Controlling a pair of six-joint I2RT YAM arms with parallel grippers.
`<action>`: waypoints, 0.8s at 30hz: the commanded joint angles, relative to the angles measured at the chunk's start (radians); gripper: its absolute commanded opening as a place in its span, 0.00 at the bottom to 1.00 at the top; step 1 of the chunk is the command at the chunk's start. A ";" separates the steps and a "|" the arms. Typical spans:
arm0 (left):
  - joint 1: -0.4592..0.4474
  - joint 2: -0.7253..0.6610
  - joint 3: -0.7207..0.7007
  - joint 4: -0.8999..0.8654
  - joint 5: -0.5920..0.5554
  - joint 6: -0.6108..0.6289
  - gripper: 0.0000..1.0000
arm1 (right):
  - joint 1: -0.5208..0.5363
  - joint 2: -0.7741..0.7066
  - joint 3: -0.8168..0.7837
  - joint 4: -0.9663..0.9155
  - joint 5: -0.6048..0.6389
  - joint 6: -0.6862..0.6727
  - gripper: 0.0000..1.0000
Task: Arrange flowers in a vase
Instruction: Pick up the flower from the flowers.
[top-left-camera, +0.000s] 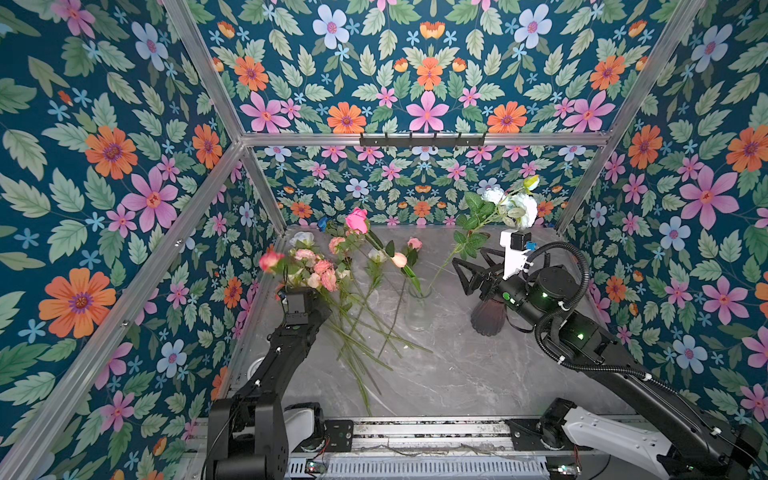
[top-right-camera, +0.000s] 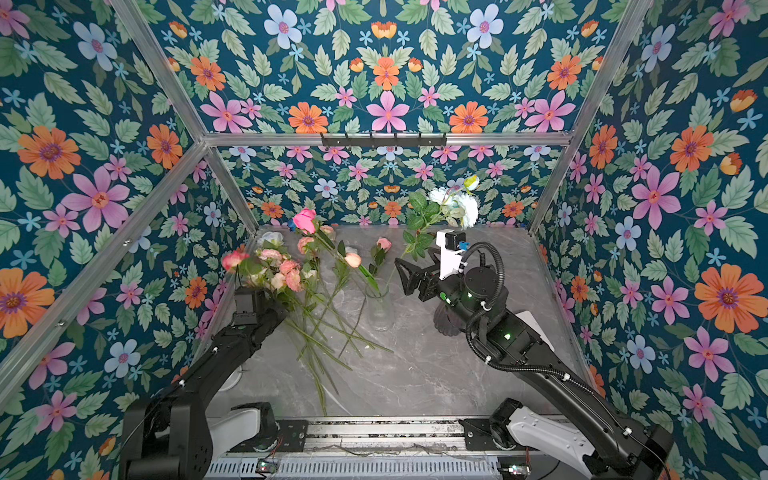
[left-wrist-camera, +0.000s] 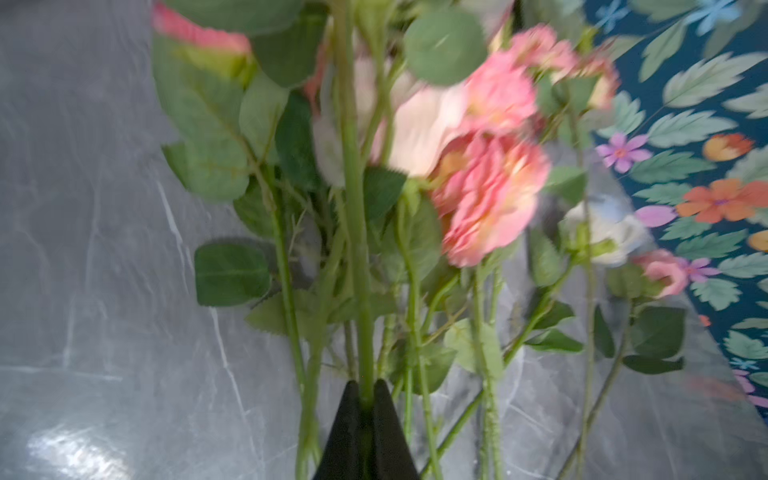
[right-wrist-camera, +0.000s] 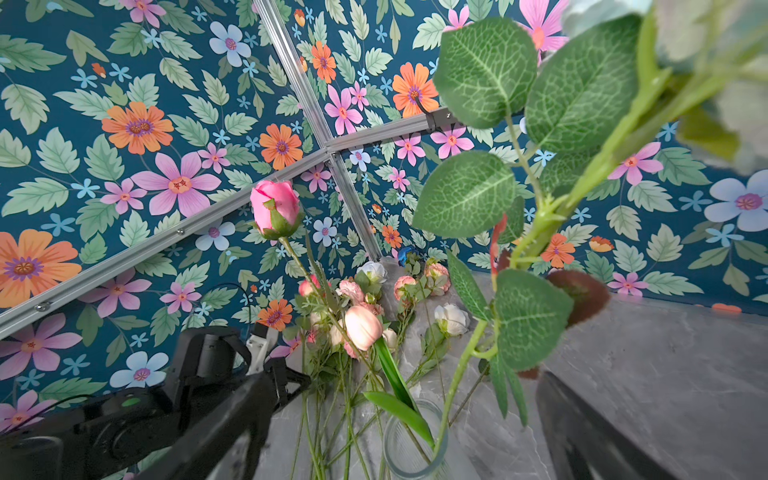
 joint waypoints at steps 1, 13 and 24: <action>0.000 -0.100 0.063 -0.104 -0.086 0.055 0.00 | 0.000 -0.010 0.015 -0.014 0.014 -0.004 0.99; 0.000 -0.375 0.286 -0.151 0.001 0.191 0.00 | 0.002 -0.067 0.030 -0.055 0.171 0.047 0.99; 0.000 -0.517 0.406 0.066 0.643 0.271 0.00 | 0.030 0.163 0.423 -0.169 -0.394 0.069 0.96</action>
